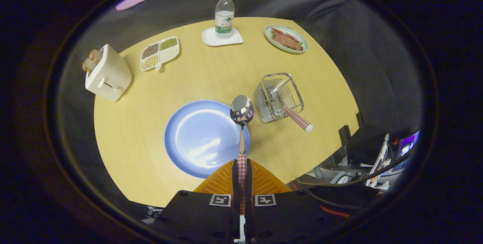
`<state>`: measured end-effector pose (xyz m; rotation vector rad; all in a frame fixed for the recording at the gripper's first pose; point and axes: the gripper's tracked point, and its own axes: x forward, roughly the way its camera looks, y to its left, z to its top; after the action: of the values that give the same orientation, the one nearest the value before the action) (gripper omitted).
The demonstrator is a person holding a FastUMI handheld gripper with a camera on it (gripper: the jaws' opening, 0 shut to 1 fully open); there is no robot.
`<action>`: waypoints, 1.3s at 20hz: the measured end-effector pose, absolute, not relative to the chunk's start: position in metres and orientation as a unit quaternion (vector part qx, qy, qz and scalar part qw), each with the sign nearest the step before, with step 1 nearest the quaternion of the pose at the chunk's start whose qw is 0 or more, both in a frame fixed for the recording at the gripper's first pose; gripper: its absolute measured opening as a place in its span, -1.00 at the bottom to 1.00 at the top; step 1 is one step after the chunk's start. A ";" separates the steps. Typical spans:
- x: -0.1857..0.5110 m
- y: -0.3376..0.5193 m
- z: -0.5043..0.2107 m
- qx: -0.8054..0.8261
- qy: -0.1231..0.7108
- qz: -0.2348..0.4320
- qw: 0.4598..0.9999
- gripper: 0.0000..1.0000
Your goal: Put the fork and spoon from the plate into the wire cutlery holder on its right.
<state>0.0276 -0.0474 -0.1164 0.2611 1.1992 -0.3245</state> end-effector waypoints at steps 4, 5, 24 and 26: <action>0.040 -0.075 -0.094 0.166 0.590 -0.170 0.772 -0.83; 0.043 -0.083 -0.093 0.179 0.600 -0.174 0.760 -0.83; 0.081 -0.142 -0.160 0.213 0.747 -0.109 0.621 -0.68; 0.084 -0.143 -0.164 0.211 0.747 -0.102 0.622 -0.65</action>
<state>0.0840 -0.1429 -0.1643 0.4848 1.7176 -0.2351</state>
